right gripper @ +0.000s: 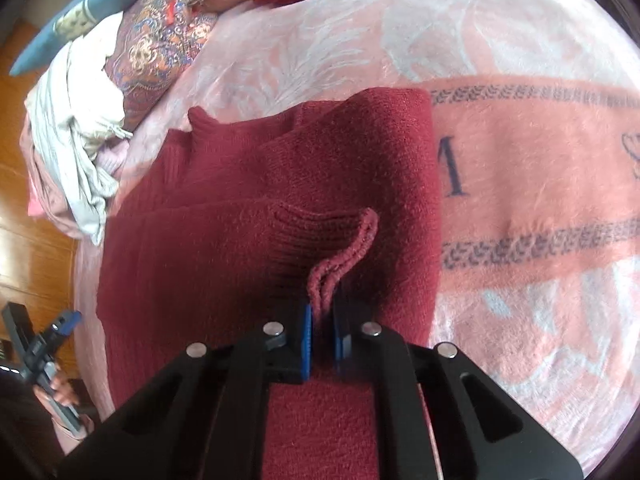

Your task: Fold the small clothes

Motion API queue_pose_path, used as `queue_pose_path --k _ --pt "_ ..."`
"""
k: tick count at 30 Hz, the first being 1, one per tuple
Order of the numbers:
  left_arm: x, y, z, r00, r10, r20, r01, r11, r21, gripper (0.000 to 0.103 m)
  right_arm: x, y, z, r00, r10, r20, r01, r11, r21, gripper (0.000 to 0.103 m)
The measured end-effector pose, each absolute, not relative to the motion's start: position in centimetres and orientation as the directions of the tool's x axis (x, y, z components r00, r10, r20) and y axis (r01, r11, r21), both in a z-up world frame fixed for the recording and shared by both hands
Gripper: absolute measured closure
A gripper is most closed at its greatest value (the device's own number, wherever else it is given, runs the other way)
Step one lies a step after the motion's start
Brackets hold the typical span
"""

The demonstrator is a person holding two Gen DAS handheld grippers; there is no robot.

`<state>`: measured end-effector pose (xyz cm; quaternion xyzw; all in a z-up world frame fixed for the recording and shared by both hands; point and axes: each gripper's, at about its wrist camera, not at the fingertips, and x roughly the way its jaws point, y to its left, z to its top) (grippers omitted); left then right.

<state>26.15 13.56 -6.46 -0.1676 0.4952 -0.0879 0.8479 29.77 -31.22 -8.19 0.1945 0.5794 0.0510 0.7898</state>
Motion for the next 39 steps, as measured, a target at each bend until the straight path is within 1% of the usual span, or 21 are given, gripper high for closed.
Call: queue_pose_path --k 2,4,8,11,13,14,15,16,17,20,22,24,27,29,30,31,32,33,35,38,39 --pt "26.9 13.2 -6.6 0.5 -0.276 -0.821 -0.024 0.943 -0.332 0.035 29.8 -31.0 -8.1 0.32 0.287 -0.903 0.143 0.927 0.345 0.09" --pt "28.4 12.3 -7.4 0.487 -0.264 -0.832 -0.018 0.95 -0.312 0.033 29.9 -31.1 -8.5 0.312 0.295 -0.903 0.154 0.922 0.354 0.076" --pt "32.0 10.9 -9.5 0.454 -0.18 -0.873 -0.042 0.974 -0.223 0.026 30.1 -30.9 -9.1 0.31 0.318 -0.896 0.147 0.915 0.375 0.074" --pt "33.7 10.7 -11.0 0.425 -0.195 -0.884 -0.055 0.969 -0.24 0.027 30.3 -30.9 -9.0 0.326 0.344 -0.88 0.137 0.904 0.405 0.075" --pt "34.2 10.4 -11.7 0.4 -0.245 -0.883 -0.042 0.958 -0.284 0.046 30.5 -30.6 -9.1 0.329 0.338 -0.882 0.123 0.91 0.395 0.081" --pt "34.3 10.1 -12.2 0.384 -0.263 -0.885 -0.036 0.953 -0.299 0.067 30.6 -30.5 -9.1 0.33 0.333 -0.883 0.118 0.914 0.389 0.084" --pt "34.2 10.0 -12.2 0.398 -0.242 -0.885 -0.046 0.958 -0.283 0.081 30.6 -30.4 -9.0 0.335 0.336 -0.88 0.116 0.912 0.392 0.087" --pt "34.1 10.1 -12.1 0.413 -0.23 -0.881 -0.05 0.96 -0.274 0.09 30.6 -30.4 -8.8 0.343 0.356 -0.869 0.11 0.904 0.413 0.089" --pt "34.0 10.3 -11.8 0.425 -0.233 -0.875 -0.058 0.957 -0.283 0.093 30.5 -30.4 -8.6 0.35 0.375 -0.858 0.098 0.896 0.432 0.09" --pt "33.0 12.5 -9.9 0.504 -0.227 -0.833 -0.105 0.941 -0.32 0.094 30.6 -30.3 -7.7 0.373 0.429 -0.823 0.055 0.875 0.481 0.096" --pt "32.7 13.8 -9.7 0.52 -0.221 -0.825 -0.126 0.936 -0.33 0.094 30.8 -30.2 -8.3 0.356 0.436 -0.826 0.074 0.868 0.49 0.096" --pt "32.8 14.3 -10.8 0.494 -0.229 -0.839 -0.143 0.93 -0.339 0.094 31.1 -30.0 -9.5 0.333 0.399 -0.854 0.102 0.885 0.454 0.096" --pt "33.2 12.8 -13.4 0.456 -0.173 -0.873 -0.115 0.961 -0.251 0.092 31.3 -29.7 -10.2 0.338 0.377 -0.862 0.088 0.9 0.427 0.096" --pt "33.0 12.2 -13.3 0.471 -0.145 -0.87 -0.092 0.973 -0.212 0.088 31.2 -29.7 -9.8 0.329 0.388 -0.861 0.075 0.898 0.433 0.091" --pt "32.9 12.0 -13.0 0.474 -0.134 -0.87 -0.086 0.977 -0.198 0.082 31.0 -29.9 -9.5 0.334 0.386 -0.86 0.073 0.899 0.432 0.083" --pt "32.7 12.0 -12.5 0.481 -0.127 -0.868 -0.076 0.98 -0.185 0.08 30.7 -30.1 -9.1 0.344 0.381 -0.858 0.071 0.901 0.428 0.072" --pt "32.4 12.0 -11.8 0.494 -0.126 -0.86 -0.073 0.98 -0.186 0.071 30.5 -30.2 -8.8 0.346 0.381 -0.858 0.067 0.902 0.427 0.065" --pt "32.1 12.3 -10.8 0.519 -0.132 -0.844 -0.068 0.978 -0.195 0.058 30.5 -30.3 -8.6 0.346 0.382 -0.857 0.068 0.901 0.429 0.06" --pt "32.6 12.3 -9.5 0.557 -0.116 -0.822 -0.064 0.981 -0.182 0.044 30.8 -30.6 -8.4 0.357 0.387 -0.85 0.083 0.893 0.442 0.06" --pt "35.3 11.5 -9.7 0.511 -0.139 -0.848 -0.037 0.982 -0.183 0.037 31.7 -30.9 -9.0 0.347 0.393 -0.851 0.112 0.884 0.454 0.06" --pt "36.3 11.2 -10.3 0.489 -0.125 -0.863 -0.05 0.984 -0.171 0.037 32.0 -31.0 -9.5 0.335 0.401 -0.853 0.121 0.879 0.461 0.061"
